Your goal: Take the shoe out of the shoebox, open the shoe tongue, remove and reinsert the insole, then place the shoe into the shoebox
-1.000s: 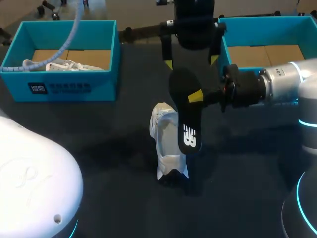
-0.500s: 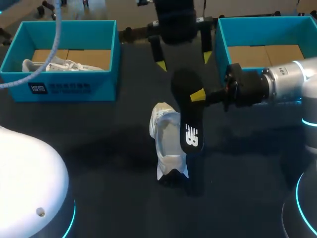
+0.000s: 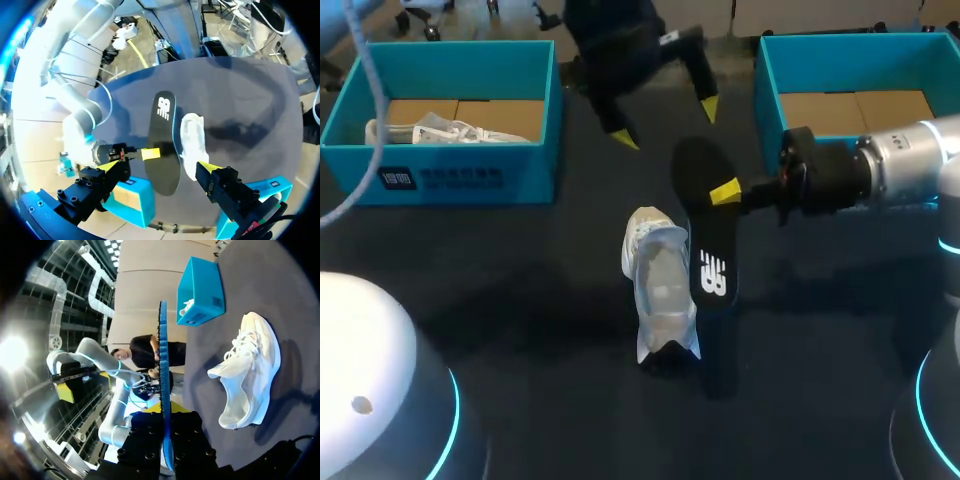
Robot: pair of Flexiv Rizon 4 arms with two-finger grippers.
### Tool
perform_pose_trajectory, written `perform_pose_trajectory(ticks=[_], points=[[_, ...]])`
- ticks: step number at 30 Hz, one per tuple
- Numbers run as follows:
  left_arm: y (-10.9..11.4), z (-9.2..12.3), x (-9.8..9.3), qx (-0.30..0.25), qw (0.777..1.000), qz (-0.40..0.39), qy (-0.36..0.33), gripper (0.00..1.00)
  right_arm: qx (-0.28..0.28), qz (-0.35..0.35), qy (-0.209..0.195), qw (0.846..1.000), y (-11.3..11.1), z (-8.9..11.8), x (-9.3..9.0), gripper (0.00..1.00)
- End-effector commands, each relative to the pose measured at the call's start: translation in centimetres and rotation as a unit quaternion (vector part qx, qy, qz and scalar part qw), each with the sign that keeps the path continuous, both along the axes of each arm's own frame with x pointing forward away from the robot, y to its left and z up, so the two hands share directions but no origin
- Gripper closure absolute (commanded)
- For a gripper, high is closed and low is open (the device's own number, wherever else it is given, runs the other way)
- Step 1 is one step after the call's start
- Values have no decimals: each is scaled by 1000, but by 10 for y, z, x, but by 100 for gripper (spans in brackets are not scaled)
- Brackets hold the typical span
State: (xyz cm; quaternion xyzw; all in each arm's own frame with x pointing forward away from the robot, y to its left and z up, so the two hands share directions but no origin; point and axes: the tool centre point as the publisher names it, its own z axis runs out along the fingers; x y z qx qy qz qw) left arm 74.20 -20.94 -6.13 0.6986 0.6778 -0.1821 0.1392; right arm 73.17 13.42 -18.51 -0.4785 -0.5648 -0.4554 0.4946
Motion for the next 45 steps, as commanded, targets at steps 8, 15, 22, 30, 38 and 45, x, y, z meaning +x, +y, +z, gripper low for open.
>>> perform_pose_trajectory(ticks=[8,15,22,30,38,45], points=[[20,0,-10,-227,974,-12,14,0,-4,-4,3,1000,-4,3,-4,100],[33,-5,-20,-268,962,-51,-5,0,-6,-5,5,1000,-8,4,-6,100],[46,-12,-20,-287,957,-48,-1,0,-9,-5,7,1000,-10,6,-5,100],[54,-19,-21,-296,955,-33,-13,0,-9,-2,9,1000,-11,6,-4,100],[54,-19,-21,-296,955,-33,-13,0,-11,3,14,1000,-10,8,-6,100],[54,-19,-21,-296,955,-33,-13,0,-12,0,19,1000,-11,10,-13,100]])
